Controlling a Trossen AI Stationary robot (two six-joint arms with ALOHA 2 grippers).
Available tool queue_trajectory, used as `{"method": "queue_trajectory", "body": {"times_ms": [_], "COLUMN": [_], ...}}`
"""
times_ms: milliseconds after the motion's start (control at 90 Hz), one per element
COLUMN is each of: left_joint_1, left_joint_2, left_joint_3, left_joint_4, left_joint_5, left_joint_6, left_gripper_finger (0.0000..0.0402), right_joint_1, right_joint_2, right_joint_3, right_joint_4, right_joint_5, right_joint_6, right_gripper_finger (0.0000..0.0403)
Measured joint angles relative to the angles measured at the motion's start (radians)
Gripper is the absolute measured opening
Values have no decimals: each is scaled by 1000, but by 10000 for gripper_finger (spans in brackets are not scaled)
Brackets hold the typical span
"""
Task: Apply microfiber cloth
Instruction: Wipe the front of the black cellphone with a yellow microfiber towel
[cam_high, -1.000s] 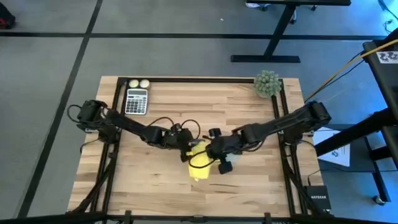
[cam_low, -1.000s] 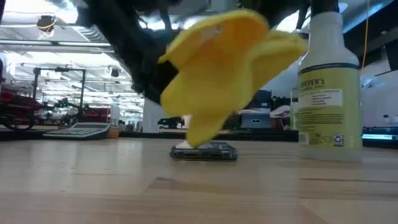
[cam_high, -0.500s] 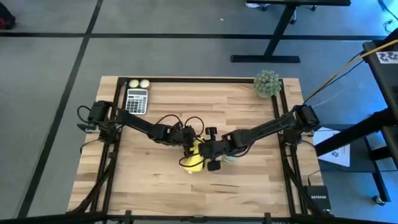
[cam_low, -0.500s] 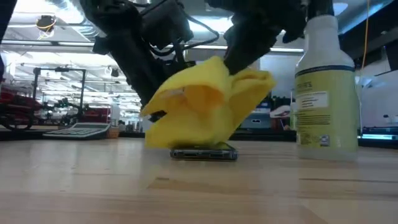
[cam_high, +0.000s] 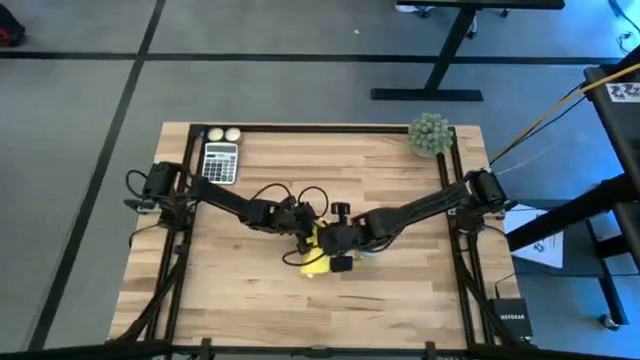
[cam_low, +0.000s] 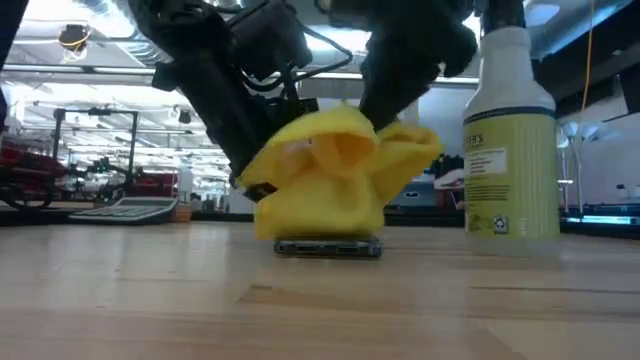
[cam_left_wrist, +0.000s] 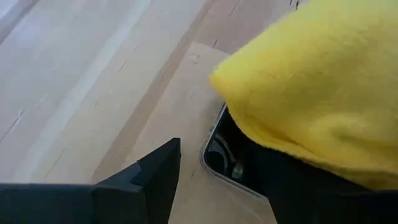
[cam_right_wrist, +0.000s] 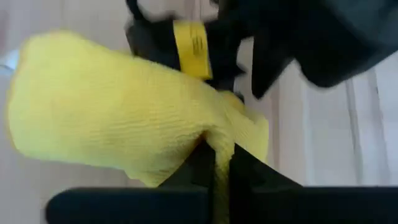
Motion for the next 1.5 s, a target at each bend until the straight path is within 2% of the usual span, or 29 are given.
{"method": "queue_trajectory", "body": {"times_ms": [244, 367, 456, 644, 778, 967, 1156, 1300, 1433, 1500], "left_joint_1": [0, 0, 0, 0, 0, 0, 0, 0, 0, 0], "left_joint_2": [1, 1, 1, 1, 1, 1, 1, 1, 1, 1], "left_joint_3": [0, 0, -1, -1, -1, -1, -2, -2, -2, -2], "left_joint_4": [-2, -2, -3, -3, -3, -3, -3, -3, -3, -1], "left_joint_5": [1, 2, 2, 2, 2, 2, 2, 2, 2, 2], "left_joint_6": [0, 0, 0, 0, -2, -6, -6, -5, -4, -3], "left_gripper_finger": [191, 191, 191, 191, 191, 191, 191, 191, 191, 191], "right_joint_1": [58, 120, 160, 182, 191, 224, 228, 196, 131, 102], "right_joint_2": [-25, -30, -29, -27, -27, -28, -28, -29, -16, 7], "right_joint_3": [206, 242, 200, 61, -17, -57, -53, -84, -180, -227], "right_joint_4": [-208, -238, -269, -348, -410, -502, -317, -23, 301, 397], "right_joint_5": [-11, -20, -1, 157, 156, 138, 167, 229, 146, 111], "right_joint_6": [34, 95, 137, 262, 337, 407, 370, 233, 117, 100], "right_gripper_finger": [1, 1, 1, 1, 1, 1, 1, 1, 1, 1]}}
